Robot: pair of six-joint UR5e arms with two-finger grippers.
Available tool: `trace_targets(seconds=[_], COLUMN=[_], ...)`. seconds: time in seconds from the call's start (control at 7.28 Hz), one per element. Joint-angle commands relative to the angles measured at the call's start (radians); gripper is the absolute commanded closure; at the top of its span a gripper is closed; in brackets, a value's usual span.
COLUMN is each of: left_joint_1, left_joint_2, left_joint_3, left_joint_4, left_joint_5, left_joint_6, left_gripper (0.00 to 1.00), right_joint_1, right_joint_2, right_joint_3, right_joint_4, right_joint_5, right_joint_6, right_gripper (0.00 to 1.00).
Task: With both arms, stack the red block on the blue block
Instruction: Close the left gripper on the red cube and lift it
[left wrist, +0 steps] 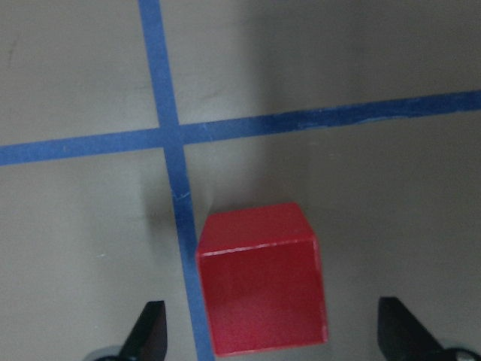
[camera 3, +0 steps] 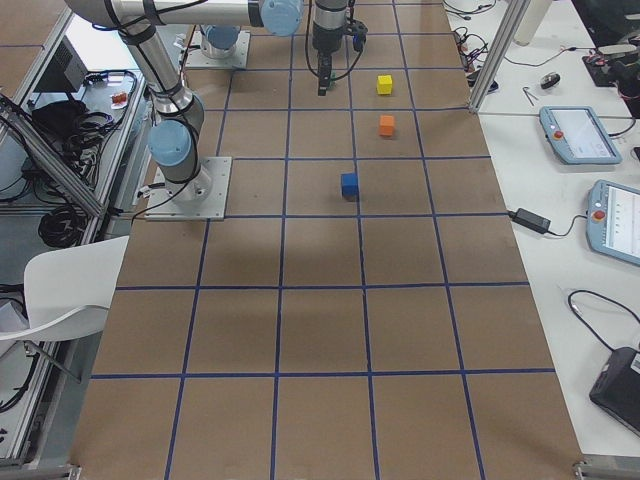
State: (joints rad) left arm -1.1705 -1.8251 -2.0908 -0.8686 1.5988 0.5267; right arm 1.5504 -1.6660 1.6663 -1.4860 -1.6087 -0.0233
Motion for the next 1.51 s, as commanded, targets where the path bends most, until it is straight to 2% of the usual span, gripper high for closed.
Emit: trace_targets(seconds=[0.0, 0.27, 0.55, 0.69, 0.96, 1.1, 1.24, 1.37], left_joint_1=[0.000, -0.003, -0.029, -0.069, -0.290, -0.410, -0.502, -0.582], left_joint_2=[-0.031, -0.008, 0.023, 0.011, -0.002, -0.008, -0.016, -0.042], left_joint_3=[0.005, 0.011, 0.087, 0.166, 0.364, 0.433, 0.455, 0.463], left_joint_4=[0.014, 0.014, -0.059, -0.120, -0.267, -0.283, -0.303, -0.285], left_joint_5=[0.006, 0.000, -0.012, -0.054, -0.054, -0.048, -0.059, -0.075], left_joint_6=[0.004, 0.003, -0.023, -0.078, -0.323, -0.431, -0.573, -0.626], left_gripper=[0.46, 0.87, 0.90, 0.90, 0.90, 0.90, 0.90, 0.90], right_joint_1=[-0.001, -0.003, -0.003, -0.001, -0.001, -0.001, -0.001, 0.000], right_joint_2=[-0.005, -0.003, -0.003, -0.005, -0.008, -0.011, -0.015, -0.017], right_joint_3=[0.004, 0.004, 0.004, 0.004, 0.001, 0.004, 0.004, 0.004], right_joint_4=[0.000, 0.000, 0.000, 0.000, 0.000, 0.000, 0.000, 0.000], right_joint_5=[0.000, 0.001, 0.001, 0.001, 0.001, 0.003, 0.004, 0.004], right_joint_6=[0.000, -0.001, -0.001, 0.000, -0.001, 0.000, 0.000, 0.002], right_gripper=[0.00, 0.00, 0.00, 0.00, 0.00, 0.00, 0.00, 0.00])
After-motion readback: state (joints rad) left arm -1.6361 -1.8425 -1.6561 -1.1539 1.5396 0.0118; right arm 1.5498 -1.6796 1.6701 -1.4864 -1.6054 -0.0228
